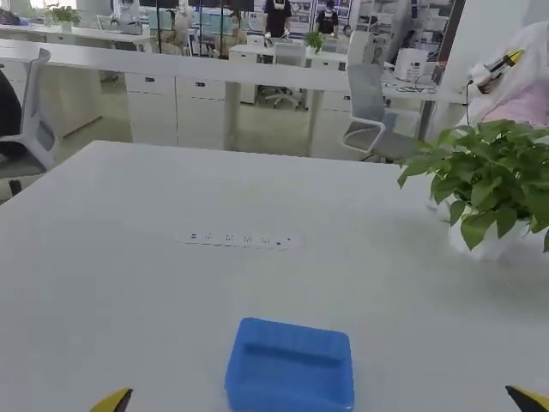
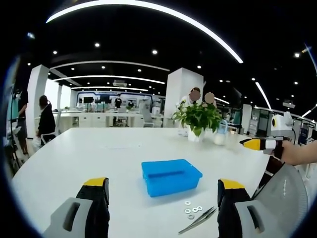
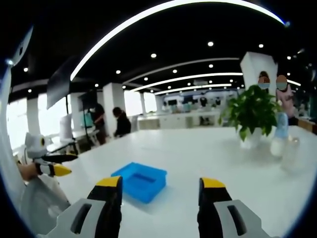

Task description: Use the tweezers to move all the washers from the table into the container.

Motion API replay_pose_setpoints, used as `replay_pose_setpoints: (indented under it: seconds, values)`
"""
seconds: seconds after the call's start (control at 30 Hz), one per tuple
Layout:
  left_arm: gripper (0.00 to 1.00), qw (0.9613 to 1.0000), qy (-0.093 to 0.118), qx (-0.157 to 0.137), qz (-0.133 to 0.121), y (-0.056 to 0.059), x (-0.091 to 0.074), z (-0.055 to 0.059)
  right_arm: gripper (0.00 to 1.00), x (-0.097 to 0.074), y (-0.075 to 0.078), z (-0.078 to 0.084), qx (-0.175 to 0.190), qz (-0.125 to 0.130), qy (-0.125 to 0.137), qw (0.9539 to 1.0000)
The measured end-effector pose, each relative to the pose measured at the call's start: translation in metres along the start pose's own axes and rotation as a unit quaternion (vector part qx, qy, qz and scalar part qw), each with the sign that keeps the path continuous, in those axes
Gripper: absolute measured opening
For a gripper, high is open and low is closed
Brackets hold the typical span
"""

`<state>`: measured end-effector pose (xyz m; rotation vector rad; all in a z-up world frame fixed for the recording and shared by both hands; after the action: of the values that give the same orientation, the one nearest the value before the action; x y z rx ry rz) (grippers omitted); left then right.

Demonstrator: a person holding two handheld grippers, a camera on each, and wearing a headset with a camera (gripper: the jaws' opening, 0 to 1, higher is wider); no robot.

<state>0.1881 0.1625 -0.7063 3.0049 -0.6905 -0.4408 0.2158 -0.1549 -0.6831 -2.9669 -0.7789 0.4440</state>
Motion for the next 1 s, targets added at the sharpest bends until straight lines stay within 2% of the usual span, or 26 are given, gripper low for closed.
replay_pose_setpoints:
  seconds: [0.23,0.43,0.6,0.7,0.73,0.8,0.87,0.9,0.93,1.0]
  values:
    - [0.92,1.0,-0.003,0.005,-0.006,0.0,-0.001,0.001,0.59,0.003,-0.004,0.004,-0.01,-0.01,-0.019,0.9997]
    - [0.91,0.9999,-0.008,0.009,-0.006,0.001,-0.001,0.001,0.59,0.003,-0.005,0.006,-0.019,-0.017,-0.024,0.9994]
    - [0.88,0.9994,-0.032,0.013,0.003,0.002,-0.001,0.005,0.59,0.002,-0.003,0.005,-0.016,-0.011,-0.021,0.9996]
    - [0.83,0.9989,-0.04,0.007,0.022,0.003,0.0,0.005,0.6,0.002,-0.003,0.005,-0.019,-0.012,-0.023,0.9995]
    - [0.81,0.998,-0.05,0.009,0.037,0.005,0.0,0.006,0.61,0.003,-0.003,0.006,-0.024,-0.011,-0.028,0.9993]
    - [0.76,0.9958,-0.075,0.006,0.051,0.006,0.0,0.012,0.62,0.005,-0.006,0.009,-0.027,-0.018,-0.039,0.9987]
    - [0.71,0.994,-0.086,0.008,0.067,0.008,0.0,0.014,0.64,0.007,-0.009,0.011,-0.038,-0.025,-0.052,0.9976]
    - [0.7,0.9942,-0.084,0.007,0.067,0.008,0.0,0.014,0.65,0.008,-0.01,0.011,-0.038,-0.026,-0.055,0.9974]
    - [0.67,0.9931,-0.088,0.009,0.078,0.008,0.0,0.015,0.66,0.008,-0.011,0.012,-0.039,-0.031,-0.061,0.9969]
    - [0.64,0.9903,-0.103,0.009,0.093,0.007,-0.001,0.019,0.64,0.009,-0.014,0.016,-0.044,-0.037,-0.087,0.9946]
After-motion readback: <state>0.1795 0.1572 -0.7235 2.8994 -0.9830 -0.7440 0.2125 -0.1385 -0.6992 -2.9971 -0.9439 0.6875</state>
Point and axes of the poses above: the centre of the closed fingertips' face, and the gripper's own axes: x roughly forward along the fingers, y roughly to its right, z roughly out of its underside, the point moved 6 cm from there along -x, roughly backward along the fingers, and after that the axes turned 4 degrees about -y, right-handed, at the moved point
